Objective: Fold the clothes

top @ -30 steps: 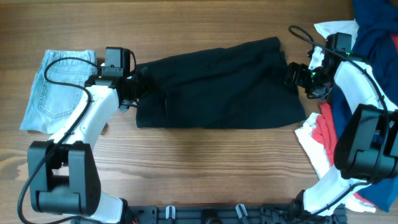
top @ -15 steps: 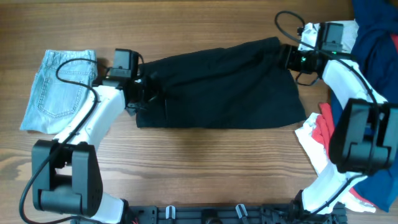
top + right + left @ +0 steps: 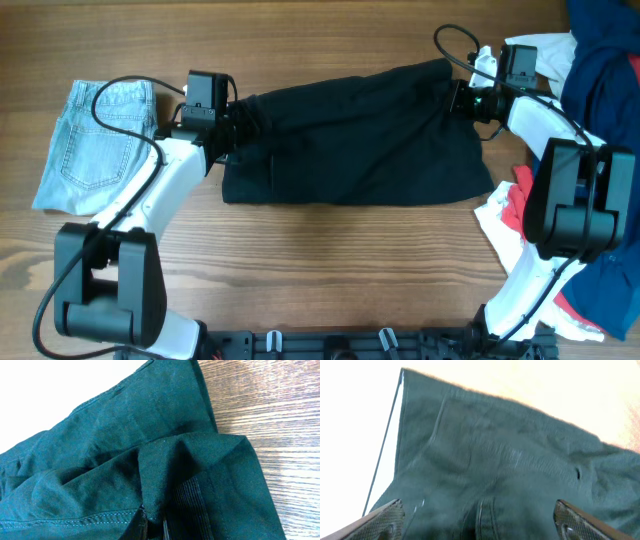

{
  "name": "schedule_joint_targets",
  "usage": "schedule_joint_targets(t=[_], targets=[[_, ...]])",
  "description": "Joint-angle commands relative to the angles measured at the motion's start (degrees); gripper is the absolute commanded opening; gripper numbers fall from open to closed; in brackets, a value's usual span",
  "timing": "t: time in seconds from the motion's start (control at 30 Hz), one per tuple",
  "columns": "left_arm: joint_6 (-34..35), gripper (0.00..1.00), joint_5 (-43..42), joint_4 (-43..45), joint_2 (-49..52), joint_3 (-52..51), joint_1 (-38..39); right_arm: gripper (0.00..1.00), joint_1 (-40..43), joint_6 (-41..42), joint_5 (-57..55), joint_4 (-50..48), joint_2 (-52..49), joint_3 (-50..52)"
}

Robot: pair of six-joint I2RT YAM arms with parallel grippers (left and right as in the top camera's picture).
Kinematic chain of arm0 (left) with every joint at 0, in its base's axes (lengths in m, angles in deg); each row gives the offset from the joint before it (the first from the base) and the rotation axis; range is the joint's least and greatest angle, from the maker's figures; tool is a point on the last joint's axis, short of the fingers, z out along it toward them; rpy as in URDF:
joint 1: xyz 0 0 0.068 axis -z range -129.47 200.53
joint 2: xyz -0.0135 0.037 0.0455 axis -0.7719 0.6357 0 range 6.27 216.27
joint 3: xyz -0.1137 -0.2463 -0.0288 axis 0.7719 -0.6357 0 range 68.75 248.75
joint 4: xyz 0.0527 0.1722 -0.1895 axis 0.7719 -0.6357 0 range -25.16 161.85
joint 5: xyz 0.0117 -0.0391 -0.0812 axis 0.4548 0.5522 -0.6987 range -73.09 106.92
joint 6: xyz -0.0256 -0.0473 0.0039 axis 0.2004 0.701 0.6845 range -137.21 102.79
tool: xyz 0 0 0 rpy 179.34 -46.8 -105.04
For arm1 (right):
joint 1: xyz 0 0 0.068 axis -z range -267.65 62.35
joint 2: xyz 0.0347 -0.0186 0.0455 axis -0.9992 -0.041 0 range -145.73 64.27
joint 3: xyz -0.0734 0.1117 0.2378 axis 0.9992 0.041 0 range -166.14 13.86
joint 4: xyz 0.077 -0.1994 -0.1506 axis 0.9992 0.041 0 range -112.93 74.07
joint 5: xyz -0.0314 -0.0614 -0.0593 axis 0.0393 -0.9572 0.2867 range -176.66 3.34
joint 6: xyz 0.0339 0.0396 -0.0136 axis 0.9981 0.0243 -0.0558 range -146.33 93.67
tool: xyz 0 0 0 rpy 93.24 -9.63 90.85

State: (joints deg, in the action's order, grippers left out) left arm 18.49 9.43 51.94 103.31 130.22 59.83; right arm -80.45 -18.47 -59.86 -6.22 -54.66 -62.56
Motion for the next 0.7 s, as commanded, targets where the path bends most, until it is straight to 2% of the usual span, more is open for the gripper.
schedule_joint_targets(t=[0.0, 0.17, 0.27, 0.37, 0.5, 0.57, 0.6, 0.67], targets=[[-0.98, 0.9, 2.64, 4.2, 4.17, -0.31, -0.09, 0.04, -0.17, -0.22, 2.34, 0.24, -0.7, -0.33], [-1.03, 0.86, 4.42, 10.23, 7.8, -0.31, -0.09, 0.05, -0.17, -0.22, 2.89, 0.96, -0.7, -0.33], [-1.25, 0.88, 8.57, 11.54, 7.89, -0.31, -0.09, 0.04, -0.17, -0.22, 2.86, 1.33, -0.7, -0.33], [-4.02, 0.87, 10.05, 11.52, 7.89, -0.31, -0.09, 0.04, -0.17, -0.22, 2.82, 1.29, -0.7, -0.33], [-4.0, 0.85, 10.56, 11.63, 7.89, -0.31, -0.09, 0.04, -0.17, -0.2, 2.64, 1.29, -0.7, -0.33], [-4.0, 0.73, 10.1, 11.61, 7.89, -0.31, -0.09, 0.05, -0.17, -0.2, 2.64, 1.29, -0.7, -0.33], [-4.0, 0.61, 9.92, 11.63, 7.89, -0.31, -0.09, 0.04, -0.17, -0.22, 2.62, 1.27, -0.7, -0.33], [-4.0, 0.54, 9.92, 11.87, 7.89, -0.31, -0.09, 0.04, -0.17, -0.2, 2.64, 1.33, -0.7, -0.33]])
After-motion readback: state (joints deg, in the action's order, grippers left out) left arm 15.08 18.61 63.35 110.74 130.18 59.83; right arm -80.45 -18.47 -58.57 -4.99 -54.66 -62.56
